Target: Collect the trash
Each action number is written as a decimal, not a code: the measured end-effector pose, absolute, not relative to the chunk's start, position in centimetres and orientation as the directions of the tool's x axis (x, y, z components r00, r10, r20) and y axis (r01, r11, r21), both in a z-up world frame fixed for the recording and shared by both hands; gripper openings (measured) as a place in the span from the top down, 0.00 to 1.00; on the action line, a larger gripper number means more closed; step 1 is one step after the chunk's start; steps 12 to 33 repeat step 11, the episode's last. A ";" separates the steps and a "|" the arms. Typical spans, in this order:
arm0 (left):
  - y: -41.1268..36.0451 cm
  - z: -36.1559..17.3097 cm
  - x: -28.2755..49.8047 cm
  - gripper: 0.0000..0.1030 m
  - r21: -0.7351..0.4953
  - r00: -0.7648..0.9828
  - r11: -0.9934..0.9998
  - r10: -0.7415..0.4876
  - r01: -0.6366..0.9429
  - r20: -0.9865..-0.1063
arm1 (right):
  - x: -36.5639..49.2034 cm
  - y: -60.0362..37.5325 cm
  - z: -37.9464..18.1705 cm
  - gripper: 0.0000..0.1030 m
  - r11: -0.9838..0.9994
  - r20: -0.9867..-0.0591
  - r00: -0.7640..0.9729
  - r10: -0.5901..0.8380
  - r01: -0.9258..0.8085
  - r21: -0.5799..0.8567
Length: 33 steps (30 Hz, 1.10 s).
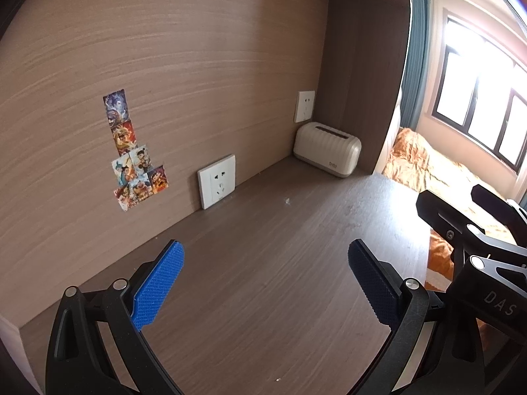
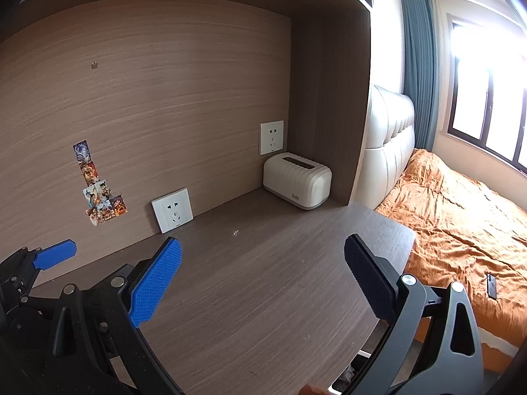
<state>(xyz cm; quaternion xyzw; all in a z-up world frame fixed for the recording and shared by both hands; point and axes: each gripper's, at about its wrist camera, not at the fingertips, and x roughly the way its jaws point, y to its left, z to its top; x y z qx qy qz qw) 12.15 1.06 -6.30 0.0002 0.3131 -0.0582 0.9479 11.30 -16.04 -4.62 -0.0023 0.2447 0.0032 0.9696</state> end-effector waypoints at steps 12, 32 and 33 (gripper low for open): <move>1.5 -7.6 12.8 0.05 -0.008 0.796 0.991 -0.114 0.137 -0.594 | 11.9 -14.5 -5.6 0.05 0.999 -0.499 0.866 -0.021 0.003 -0.038; 1.5 -7.6 12.8 0.05 -0.008 0.796 0.991 -0.114 0.137 -0.594 | 11.9 -14.5 -5.6 0.05 0.999 -0.499 0.866 -0.021 0.003 -0.038; 1.5 -7.6 12.8 0.05 -0.008 0.796 0.991 -0.114 0.137 -0.594 | 11.9 -14.5 -5.6 0.05 0.999 -0.499 0.866 -0.021 0.003 -0.038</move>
